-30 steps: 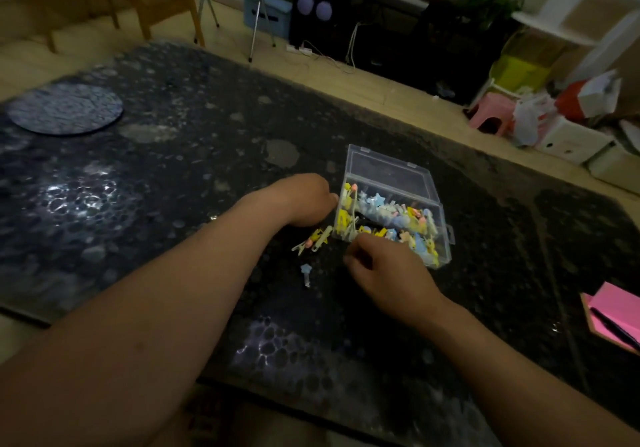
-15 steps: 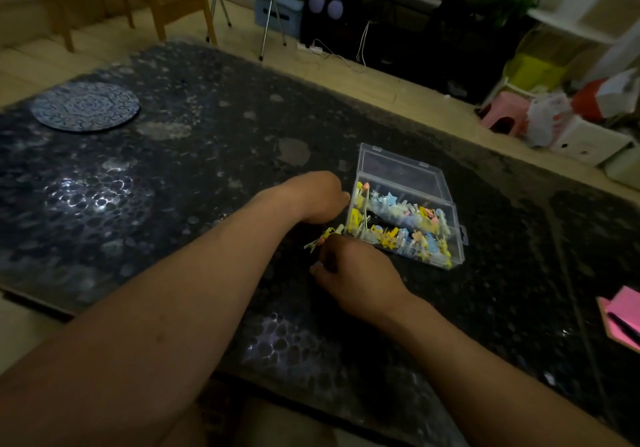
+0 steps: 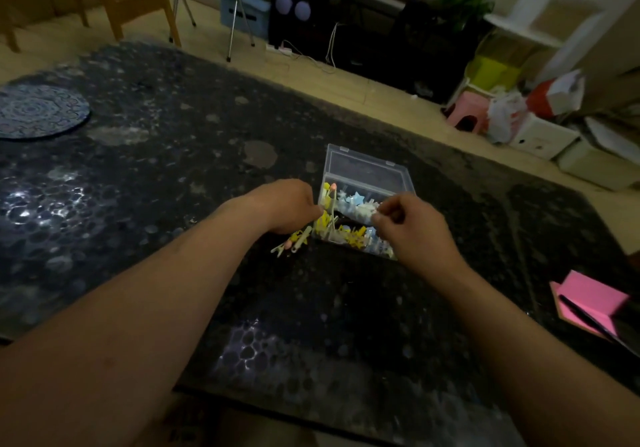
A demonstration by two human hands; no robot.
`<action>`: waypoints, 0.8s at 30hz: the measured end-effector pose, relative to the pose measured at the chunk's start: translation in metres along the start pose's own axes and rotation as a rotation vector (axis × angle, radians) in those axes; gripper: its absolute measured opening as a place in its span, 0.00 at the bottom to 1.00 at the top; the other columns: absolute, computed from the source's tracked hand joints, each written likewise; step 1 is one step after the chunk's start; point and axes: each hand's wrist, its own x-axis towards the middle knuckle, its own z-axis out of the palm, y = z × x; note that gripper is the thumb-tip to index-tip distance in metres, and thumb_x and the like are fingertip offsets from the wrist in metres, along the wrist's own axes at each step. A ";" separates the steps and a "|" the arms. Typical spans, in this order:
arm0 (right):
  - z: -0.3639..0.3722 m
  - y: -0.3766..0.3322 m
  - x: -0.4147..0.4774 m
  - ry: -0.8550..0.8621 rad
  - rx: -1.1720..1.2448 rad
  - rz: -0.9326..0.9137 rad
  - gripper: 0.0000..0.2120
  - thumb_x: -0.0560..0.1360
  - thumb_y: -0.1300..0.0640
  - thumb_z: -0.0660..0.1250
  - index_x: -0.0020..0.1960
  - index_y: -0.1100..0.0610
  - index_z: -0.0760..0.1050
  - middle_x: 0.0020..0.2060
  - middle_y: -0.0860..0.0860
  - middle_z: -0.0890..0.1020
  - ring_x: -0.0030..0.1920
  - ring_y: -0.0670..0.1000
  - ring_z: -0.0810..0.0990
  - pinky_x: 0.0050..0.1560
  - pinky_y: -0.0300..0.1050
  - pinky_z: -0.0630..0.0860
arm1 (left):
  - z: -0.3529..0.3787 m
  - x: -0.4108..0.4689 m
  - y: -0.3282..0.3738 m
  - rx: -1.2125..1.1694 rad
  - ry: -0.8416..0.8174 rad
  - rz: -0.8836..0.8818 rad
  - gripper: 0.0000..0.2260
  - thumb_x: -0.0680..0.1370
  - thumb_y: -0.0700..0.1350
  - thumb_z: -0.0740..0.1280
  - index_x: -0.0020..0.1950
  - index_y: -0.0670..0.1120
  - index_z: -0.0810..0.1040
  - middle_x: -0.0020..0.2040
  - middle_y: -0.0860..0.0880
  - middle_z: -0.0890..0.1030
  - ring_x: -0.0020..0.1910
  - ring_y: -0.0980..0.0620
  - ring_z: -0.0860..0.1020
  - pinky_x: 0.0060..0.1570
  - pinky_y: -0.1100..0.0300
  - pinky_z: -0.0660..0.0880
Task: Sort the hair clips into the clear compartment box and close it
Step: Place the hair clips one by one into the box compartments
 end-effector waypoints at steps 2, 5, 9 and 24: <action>-0.009 0.018 0.015 0.032 -0.084 0.063 0.06 0.80 0.50 0.74 0.52 0.50 0.79 0.42 0.45 0.82 0.43 0.44 0.81 0.41 0.42 0.75 | 0.002 0.001 0.000 0.003 0.003 -0.001 0.15 0.84 0.56 0.63 0.58 0.47 0.81 0.58 0.47 0.82 0.54 0.46 0.79 0.57 0.51 0.77; -0.012 0.033 0.024 -0.024 -0.235 0.120 0.08 0.78 0.48 0.75 0.49 0.48 0.78 0.44 0.46 0.83 0.44 0.47 0.81 0.44 0.49 0.80 | 0.004 0.003 -0.001 0.003 0.005 -0.017 0.13 0.83 0.56 0.64 0.58 0.49 0.80 0.58 0.49 0.81 0.54 0.47 0.79 0.56 0.52 0.76; -0.007 0.034 0.025 -0.135 -0.336 0.125 0.09 0.77 0.45 0.76 0.46 0.47 0.77 0.42 0.45 0.81 0.42 0.47 0.80 0.44 0.48 0.79 | 0.005 0.005 -0.003 -0.022 0.009 -0.033 0.12 0.82 0.57 0.65 0.55 0.50 0.81 0.54 0.50 0.82 0.52 0.49 0.80 0.56 0.51 0.77; -0.008 0.028 0.018 -0.154 -0.392 0.122 0.11 0.79 0.43 0.73 0.44 0.48 0.77 0.39 0.45 0.81 0.39 0.45 0.79 0.38 0.45 0.74 | 0.007 0.007 -0.006 -0.026 -0.001 -0.027 0.11 0.82 0.57 0.65 0.56 0.52 0.80 0.54 0.52 0.81 0.53 0.50 0.79 0.58 0.50 0.77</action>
